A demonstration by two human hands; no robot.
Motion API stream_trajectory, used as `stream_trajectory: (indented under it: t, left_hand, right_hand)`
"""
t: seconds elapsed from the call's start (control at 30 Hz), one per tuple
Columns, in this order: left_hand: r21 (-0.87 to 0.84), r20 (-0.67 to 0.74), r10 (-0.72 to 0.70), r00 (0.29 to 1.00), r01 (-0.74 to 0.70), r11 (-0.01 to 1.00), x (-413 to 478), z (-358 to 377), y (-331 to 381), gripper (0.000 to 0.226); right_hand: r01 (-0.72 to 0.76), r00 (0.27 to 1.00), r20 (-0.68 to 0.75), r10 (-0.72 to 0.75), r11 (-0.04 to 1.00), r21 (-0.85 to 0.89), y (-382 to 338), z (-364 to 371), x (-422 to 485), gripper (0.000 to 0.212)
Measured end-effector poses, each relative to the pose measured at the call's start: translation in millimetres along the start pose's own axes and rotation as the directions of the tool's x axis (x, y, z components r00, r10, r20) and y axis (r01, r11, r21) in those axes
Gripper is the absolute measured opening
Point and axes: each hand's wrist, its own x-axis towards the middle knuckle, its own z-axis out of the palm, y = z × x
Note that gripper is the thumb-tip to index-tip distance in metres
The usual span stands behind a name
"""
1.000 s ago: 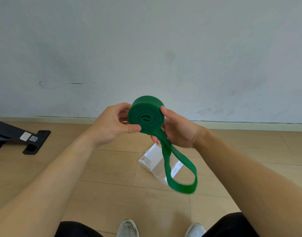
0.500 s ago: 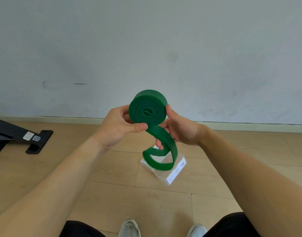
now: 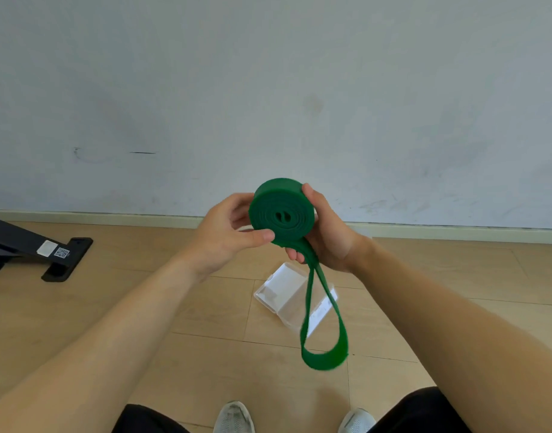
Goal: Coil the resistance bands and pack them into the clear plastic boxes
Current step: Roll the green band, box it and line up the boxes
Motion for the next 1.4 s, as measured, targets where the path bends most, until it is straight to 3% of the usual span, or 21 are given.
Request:
stream_trajectory:
  t: [0.17,0.37,0.47,0.6,0.67,0.8,1.0,1.07,1.13,1.23,1.33,1.4]
  left_hand:
    - [-0.12,-0.097,-0.015,0.995,0.003,0.993,2.5,22.4,1.6,0.038]
    - [-0.009,-0.081,-0.005,0.997,0.004,1.0,6.7,17.2,6.3,0.039]
    - [0.046,-0.062,-0.019,0.998,0.022,0.999,8.5,7.8,10.0,0.046]
    - [0.096,-0.049,-0.03,0.998,0.035,0.995,7.4,-3.4,9.4,0.049]
    - [0.138,-0.037,-0.025,0.999,0.03,0.99,7.5,-8.4,10.5,0.05]
    - [0.335,-0.017,-0.011,1.0,0.016,0.942,9.3,-22.1,13.3,0.052]
    - [0.492,0.084,-0.014,0.996,-0.029,0.87,9.2,-21.0,14.6,0.05]
    - [0.406,0.067,0.008,0.998,-0.034,0.913,8.0,-20.3,11.3,0.048]
    - [0.181,0.016,0.024,1.0,-0.027,0.983,3.7,-17.7,6.1,0.049]
    - [-0.064,-0.057,-0.005,0.998,0.002,0.998,-2.7,0.2,1.2,0.047]
    - [-0.128,-0.077,-0.02,0.997,0.01,0.992,-0.6,13.6,-0.4,0.044]
    - [-0.083,-0.087,-0.012,0.996,0.005,0.997,2.6,10.5,2.7,0.041]
  right_hand:
    - [0.034,0.999,0.0,-0.036,0.964,0.264,1.6,3.7,3.4,0.089]
    - [-0.057,0.997,0.059,0.041,0.953,0.297,4.5,1.7,2.8,0.096]
    - [-0.155,0.979,0.163,0.121,0.963,0.222,4.6,-6.0,0.0,0.104]
    - [-0.298,0.946,0.144,0.291,0.954,0.024,5.7,-15.0,-1.0,0.124]
    - [-0.298,0.945,0.12,0.304,0.953,-0.063,7.1,-15.4,-0.2,0.128]
    - [-0.201,0.978,0.044,0.206,0.975,-0.097,5.8,-11.1,2.7,0.096]
    - [-0.101,0.989,0.094,0.113,0.988,-0.12,2.9,-2.4,-1.8,0.089]
    - [-0.055,0.995,0.086,0.059,0.997,-0.049,4.0,-1.3,-1.3,0.084]
    - [-0.023,0.998,0.065,0.02,0.998,0.052,6.4,-1.2,1.1,0.084]
    - [0.006,0.998,0.053,-0.016,0.984,0.177,8.1,1.9,4.6,0.087]
    - [-0.007,0.998,0.063,-0.01,0.965,0.263,8.9,6.7,7.4,0.094]
    - [-0.044,0.996,0.086,0.019,0.951,0.306,10.6,7.4,8.6,0.097]
